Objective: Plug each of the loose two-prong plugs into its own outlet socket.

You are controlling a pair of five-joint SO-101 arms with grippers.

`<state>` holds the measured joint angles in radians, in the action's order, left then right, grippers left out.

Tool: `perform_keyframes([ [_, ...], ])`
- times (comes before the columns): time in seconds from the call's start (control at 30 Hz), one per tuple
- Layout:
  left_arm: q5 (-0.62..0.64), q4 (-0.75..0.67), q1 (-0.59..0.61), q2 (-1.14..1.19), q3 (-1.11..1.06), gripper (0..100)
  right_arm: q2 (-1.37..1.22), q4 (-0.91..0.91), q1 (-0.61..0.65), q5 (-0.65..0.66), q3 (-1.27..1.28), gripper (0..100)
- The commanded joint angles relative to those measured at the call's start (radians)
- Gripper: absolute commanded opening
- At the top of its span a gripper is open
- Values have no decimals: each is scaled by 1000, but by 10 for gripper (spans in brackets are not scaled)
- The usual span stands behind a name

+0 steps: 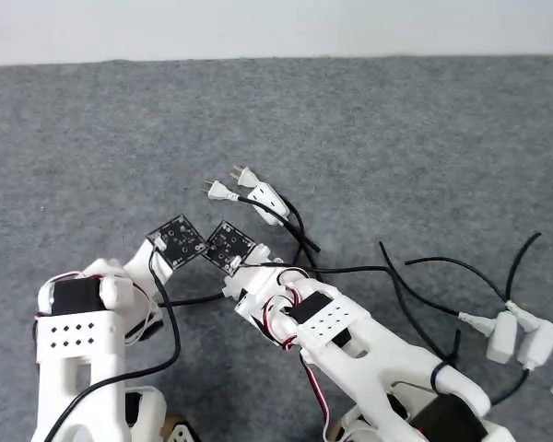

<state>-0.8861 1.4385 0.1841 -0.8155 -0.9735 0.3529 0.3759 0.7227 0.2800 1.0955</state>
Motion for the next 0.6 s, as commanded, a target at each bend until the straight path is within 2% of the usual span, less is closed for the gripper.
perform_keyframes([
  [0.0,-14,20,28,-8,18,185,-12,-12,-8,18,-60,9],
  [0.4,-49,46,83,-8,22,183,-12,-16,-12,17,-61,9],
  [0.57,-49,37,107,-6,16,110,-12,-13,-13,17,-61,9],
])
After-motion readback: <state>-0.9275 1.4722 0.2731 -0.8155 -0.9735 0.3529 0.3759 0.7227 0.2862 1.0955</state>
